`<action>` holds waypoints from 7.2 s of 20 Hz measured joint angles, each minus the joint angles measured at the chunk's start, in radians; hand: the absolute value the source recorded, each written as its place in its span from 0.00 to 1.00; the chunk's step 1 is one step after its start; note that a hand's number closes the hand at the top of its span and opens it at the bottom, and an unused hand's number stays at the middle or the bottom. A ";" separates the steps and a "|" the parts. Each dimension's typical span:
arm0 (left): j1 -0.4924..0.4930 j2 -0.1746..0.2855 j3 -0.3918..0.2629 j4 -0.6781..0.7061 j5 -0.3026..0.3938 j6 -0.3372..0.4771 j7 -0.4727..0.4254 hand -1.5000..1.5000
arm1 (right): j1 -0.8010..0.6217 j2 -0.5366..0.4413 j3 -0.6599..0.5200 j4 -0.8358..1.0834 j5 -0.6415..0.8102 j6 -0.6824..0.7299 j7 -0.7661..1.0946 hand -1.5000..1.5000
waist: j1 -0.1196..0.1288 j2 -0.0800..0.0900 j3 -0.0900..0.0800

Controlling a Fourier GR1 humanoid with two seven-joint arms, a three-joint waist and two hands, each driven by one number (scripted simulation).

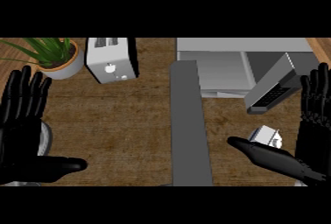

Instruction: Pick up the milk, place it into the microwave and close the microwave

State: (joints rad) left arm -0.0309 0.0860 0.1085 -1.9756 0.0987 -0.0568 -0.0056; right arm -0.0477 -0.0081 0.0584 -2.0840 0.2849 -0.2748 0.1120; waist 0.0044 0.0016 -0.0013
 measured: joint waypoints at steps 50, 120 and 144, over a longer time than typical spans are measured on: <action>0.381 0.001 0.345 -0.269 0.357 -0.338 0.073 0.00 | 0.210 -0.017 -0.199 0.712 -0.318 -0.185 -0.621 0.00 | -0.001 -0.002 0.002; 0.366 -0.021 0.534 -0.220 0.471 -0.493 0.143 0.00 | -0.485 -0.055 -0.075 1.218 -0.114 0.037 -0.702 1.00 | 0.009 0.000 0.001; 0.250 0.019 0.509 -0.083 0.418 -0.540 0.102 0.00 | -0.978 -0.198 -0.216 1.856 0.040 -0.378 -0.737 1.00 | 0.093 0.043 0.004</action>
State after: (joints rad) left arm 0.2193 0.1049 0.6173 -2.0584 0.5170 -0.5964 0.0962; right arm -1.0261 -0.2056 -0.1581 -0.2275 0.3251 -0.6532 -0.6247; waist 0.0970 0.0444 0.0027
